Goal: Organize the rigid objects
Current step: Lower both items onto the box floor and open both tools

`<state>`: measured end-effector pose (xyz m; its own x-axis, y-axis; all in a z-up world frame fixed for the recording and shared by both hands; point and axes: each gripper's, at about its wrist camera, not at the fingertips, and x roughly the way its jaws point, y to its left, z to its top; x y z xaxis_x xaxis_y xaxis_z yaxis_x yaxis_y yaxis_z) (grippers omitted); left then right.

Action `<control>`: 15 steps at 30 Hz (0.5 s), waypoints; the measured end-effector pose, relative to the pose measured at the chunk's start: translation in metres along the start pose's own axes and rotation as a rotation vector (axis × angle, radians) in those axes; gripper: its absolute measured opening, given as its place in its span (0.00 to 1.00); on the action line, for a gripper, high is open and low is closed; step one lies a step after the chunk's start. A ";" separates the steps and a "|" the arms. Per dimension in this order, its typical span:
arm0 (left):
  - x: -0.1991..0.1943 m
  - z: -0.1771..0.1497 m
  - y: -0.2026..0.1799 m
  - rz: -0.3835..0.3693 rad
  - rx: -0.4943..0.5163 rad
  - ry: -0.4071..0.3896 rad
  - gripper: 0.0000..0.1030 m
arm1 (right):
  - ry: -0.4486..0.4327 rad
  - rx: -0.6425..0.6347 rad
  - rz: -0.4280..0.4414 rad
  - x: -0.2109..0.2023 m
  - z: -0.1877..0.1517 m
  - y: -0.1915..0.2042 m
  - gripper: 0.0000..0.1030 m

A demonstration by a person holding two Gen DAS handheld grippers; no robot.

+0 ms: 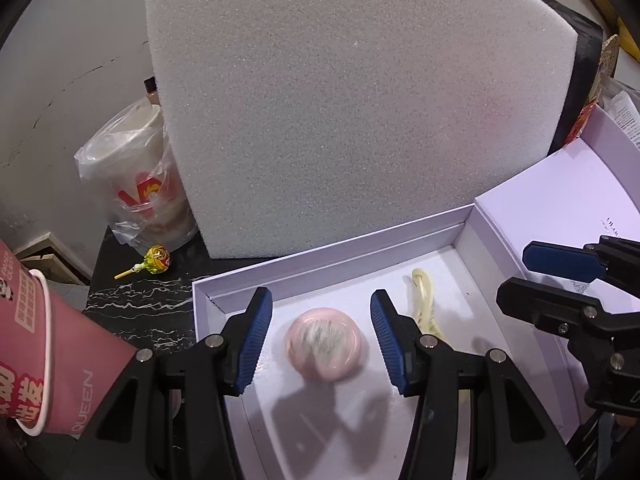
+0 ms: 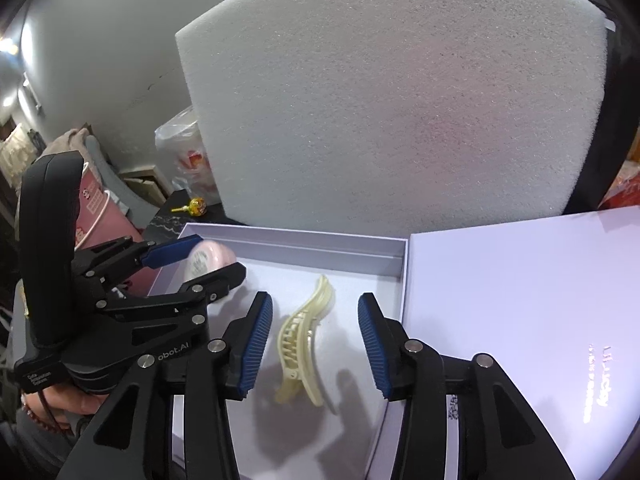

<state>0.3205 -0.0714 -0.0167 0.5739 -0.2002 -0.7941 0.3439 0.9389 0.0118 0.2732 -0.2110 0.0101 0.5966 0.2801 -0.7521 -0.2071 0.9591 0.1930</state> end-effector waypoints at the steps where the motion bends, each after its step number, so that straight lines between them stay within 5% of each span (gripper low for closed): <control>1: -0.001 0.000 0.000 -0.006 -0.002 -0.001 0.49 | -0.001 0.002 -0.005 -0.001 0.000 -0.001 0.43; 15: -0.033 0.002 -0.007 -0.005 0.005 -0.035 0.49 | -0.035 0.012 -0.020 -0.029 -0.004 -0.001 0.43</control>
<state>0.3012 -0.0720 0.0106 0.5981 -0.2145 -0.7722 0.3500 0.9367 0.0109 0.2534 -0.2207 0.0294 0.6277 0.2620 -0.7331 -0.1853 0.9649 0.1861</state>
